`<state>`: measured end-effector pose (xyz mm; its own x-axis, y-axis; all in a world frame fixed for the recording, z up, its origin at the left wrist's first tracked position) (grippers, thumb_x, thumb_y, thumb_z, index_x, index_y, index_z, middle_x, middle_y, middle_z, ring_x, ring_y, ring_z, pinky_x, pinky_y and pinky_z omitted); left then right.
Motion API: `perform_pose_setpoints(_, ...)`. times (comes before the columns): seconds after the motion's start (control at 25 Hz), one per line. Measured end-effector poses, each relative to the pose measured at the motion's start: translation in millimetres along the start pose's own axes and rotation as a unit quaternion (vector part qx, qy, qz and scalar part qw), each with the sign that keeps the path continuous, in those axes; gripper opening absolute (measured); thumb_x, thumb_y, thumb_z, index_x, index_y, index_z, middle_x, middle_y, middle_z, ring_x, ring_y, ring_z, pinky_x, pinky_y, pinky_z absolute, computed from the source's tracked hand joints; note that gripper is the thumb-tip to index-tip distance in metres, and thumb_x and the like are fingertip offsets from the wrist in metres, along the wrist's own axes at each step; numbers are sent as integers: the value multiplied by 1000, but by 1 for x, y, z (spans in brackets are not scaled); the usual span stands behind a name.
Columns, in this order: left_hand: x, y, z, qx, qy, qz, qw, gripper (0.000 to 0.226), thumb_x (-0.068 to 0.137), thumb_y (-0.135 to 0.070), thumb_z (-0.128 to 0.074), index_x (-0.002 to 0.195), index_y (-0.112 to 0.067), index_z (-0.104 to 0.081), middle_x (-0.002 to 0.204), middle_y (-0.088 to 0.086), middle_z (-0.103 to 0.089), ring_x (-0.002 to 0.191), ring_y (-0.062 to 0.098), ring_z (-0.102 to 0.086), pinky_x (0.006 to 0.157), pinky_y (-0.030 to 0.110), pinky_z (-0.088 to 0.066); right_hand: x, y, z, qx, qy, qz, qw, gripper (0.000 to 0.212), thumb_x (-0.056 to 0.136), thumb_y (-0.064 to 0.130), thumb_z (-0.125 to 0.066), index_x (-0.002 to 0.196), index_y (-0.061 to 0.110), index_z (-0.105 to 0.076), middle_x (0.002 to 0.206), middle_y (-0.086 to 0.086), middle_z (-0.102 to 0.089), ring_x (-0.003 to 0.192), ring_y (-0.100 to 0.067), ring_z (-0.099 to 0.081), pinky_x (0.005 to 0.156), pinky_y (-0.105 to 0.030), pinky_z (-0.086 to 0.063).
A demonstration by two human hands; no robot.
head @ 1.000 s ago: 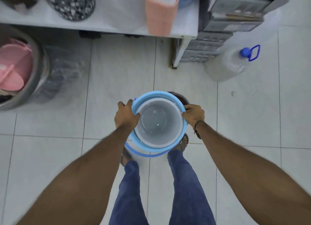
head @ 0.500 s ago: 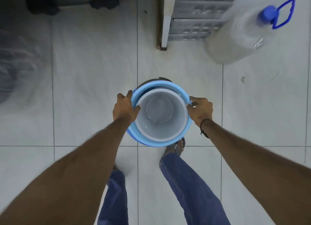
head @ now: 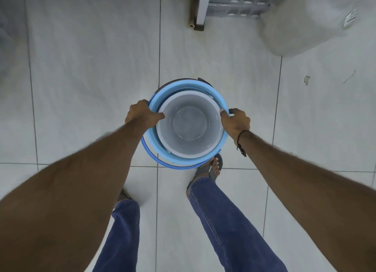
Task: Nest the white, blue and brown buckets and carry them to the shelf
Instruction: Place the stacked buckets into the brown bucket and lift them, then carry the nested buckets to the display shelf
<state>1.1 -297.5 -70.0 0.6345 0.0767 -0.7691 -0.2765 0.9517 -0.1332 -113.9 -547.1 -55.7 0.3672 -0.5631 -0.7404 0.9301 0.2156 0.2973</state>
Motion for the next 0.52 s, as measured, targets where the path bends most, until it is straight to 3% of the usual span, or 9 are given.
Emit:
perform_pose_setpoints(0.12, -12, 20, 8, 56, 3, 11, 998, 76, 67, -69, -69, 121, -18, -54, 114, 11, -61, 110, 32, -54, 87, 41, -48, -8, 1, -7, 39, 7, -16, 999, 43, 87, 49, -63, 117, 19, -62, 121, -12, -63, 102, -29, -64, 88, -47, -58)
perform_pose_setpoints(0.2, -33, 40, 21, -3, 17, 19, 1000, 72, 66, -65, -72, 118, -19, -54, 116, 12, -61, 112, 33, -52, 93, 45, -49, -30, 12, -4, 34, 11, -3, 999, 43, 85, 51, -67, 115, 20, -63, 118, -11, -64, 99, -29, -66, 87, -47, -59)
perform_pose_setpoints(0.32, -86, 70, 75, -121, 28, 18, 992, 64, 69, -52, -79, 114, -14, -56, 111, 12, -63, 96, 30, -60, 83, 41, -55, -94, 52, 18, 29, 23, 28, 999, 43, 82, 54, -70, 112, 23, -65, 118, -9, -66, 98, -27, -68, 86, -46, -60)
perform_pose_setpoints(0.52, -214, 108, 245, -235, 6, -4, 972, 54, 66, -44, -85, 109, -22, -60, 103, 7, -64, 75, 19, -62, 55, 28, -51, -263, 163, 84, 50, 69, 54, 995, 45, 78, 54, -75, 95, 13, -73, 101, -6, -72, 95, -23, -69, 75, -44, -64)
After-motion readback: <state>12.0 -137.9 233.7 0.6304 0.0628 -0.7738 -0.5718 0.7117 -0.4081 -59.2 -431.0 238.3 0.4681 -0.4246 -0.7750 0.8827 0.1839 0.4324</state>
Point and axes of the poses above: each hand's wrist, its own x-axis towards the middle knuckle, its own z-axis out of the back of the hand, y = z × x, the point moved 1 cm from there along x, towards the middle knuckle
